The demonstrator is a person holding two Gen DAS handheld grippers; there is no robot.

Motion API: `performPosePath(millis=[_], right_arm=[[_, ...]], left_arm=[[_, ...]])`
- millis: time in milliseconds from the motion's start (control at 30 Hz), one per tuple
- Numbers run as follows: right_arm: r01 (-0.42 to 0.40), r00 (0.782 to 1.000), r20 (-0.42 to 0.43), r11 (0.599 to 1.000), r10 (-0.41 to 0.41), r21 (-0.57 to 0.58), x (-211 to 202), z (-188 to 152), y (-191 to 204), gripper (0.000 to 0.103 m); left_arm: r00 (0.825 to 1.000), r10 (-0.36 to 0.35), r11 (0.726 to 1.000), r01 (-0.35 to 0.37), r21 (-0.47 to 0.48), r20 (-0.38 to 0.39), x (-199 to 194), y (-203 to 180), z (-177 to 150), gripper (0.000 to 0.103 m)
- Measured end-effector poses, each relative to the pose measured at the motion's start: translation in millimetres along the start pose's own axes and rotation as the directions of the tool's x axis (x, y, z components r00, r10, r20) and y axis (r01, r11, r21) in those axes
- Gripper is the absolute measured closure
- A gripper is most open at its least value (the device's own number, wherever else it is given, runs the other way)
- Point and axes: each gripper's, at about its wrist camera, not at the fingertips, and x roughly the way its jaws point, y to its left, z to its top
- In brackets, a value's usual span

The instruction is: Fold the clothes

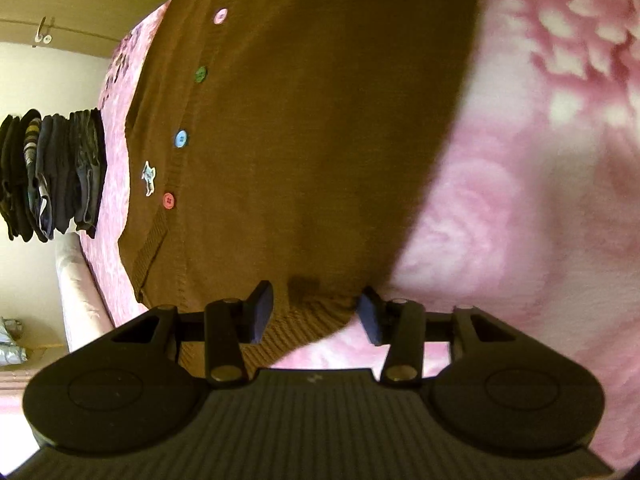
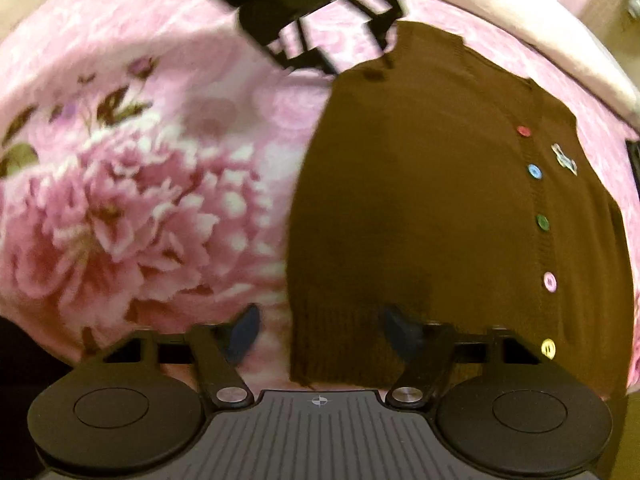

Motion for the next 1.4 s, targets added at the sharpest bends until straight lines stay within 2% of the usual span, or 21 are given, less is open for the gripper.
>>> performPosePath(millis=[133,267,300,333,367,400,600,767,900,1033,1133,1267,1400], right_arm=[[0.027,0.999,-0.018,1.0,-0.027,-0.008,11,-2,0,0.048],[0.03,0.999,-0.018,0.999,-0.03,-0.013,11,-2,-4,0.061],[0.029,0.999,-0.018,0.999,-0.029,-0.013,10,-2,-4,0.07],[0.028,0.999,-0.018,1.0,-0.028,-0.014,10,-1,-5,0.077],[0.026,1.0,-0.016,1.0,-0.026,-0.008,9,0,-6,0.091],[0.023,1.0,-0.014,1.0,-0.023,0.001,7,1,-7,0.092],[0.019,0.999,0.027,0.996,-0.021,0.085,-24,7,-29,0.095],[0.017,0.997,0.067,0.985,-0.029,0.172,-56,10,-55,0.095],[0.027,0.993,0.106,0.955,-0.06,0.294,-89,-1,-107,0.096],[0.017,0.986,0.143,0.908,-0.085,0.418,-117,-15,-167,0.096],[-0.008,0.983,0.164,0.872,-0.083,0.49,-126,-30,-220,0.096],[-0.035,0.982,0.173,0.827,-0.076,0.561,-126,-56,-294,0.096],[-0.096,0.982,0.185,0.741,-0.038,0.665,-110,-99,-367,0.096]], left_arm=[[1.0,-0.008,1.0,0.008,-0.013,0.004,-2,5,-1,0.06],[1.0,-0.016,1.0,0.017,-0.024,0.008,-5,10,-1,0.06],[1.0,-0.018,0.999,0.019,-0.027,0.009,-5,11,-1,0.062],[1.0,-0.02,0.999,0.021,-0.03,0.01,-6,12,-1,0.066],[1.0,-0.022,0.999,0.023,-0.033,0.011,-7,13,-1,0.085],[1.0,-0.024,0.999,0.025,-0.036,0.011,-8,14,-2,0.097],[1.0,-0.02,0.997,0.021,-0.075,0.013,-21,35,1,0.099],[1.0,-0.011,0.995,0.012,-0.1,0.009,-31,84,9,0.099],[1.0,-0.02,0.993,0.02,-0.115,-0.001,-33,142,21,0.099],[0.999,-0.032,0.997,0.032,-0.075,0.001,-26,211,47,0.1],[0.998,-0.06,0.997,0.06,-0.042,-0.007,-7,264,74,0.1],[0.993,-0.115,0.993,0.115,-0.018,0.004,45,328,113,0.1],[0.985,-0.171,0.985,0.171,-0.012,0.018,118,368,141,0.1]])
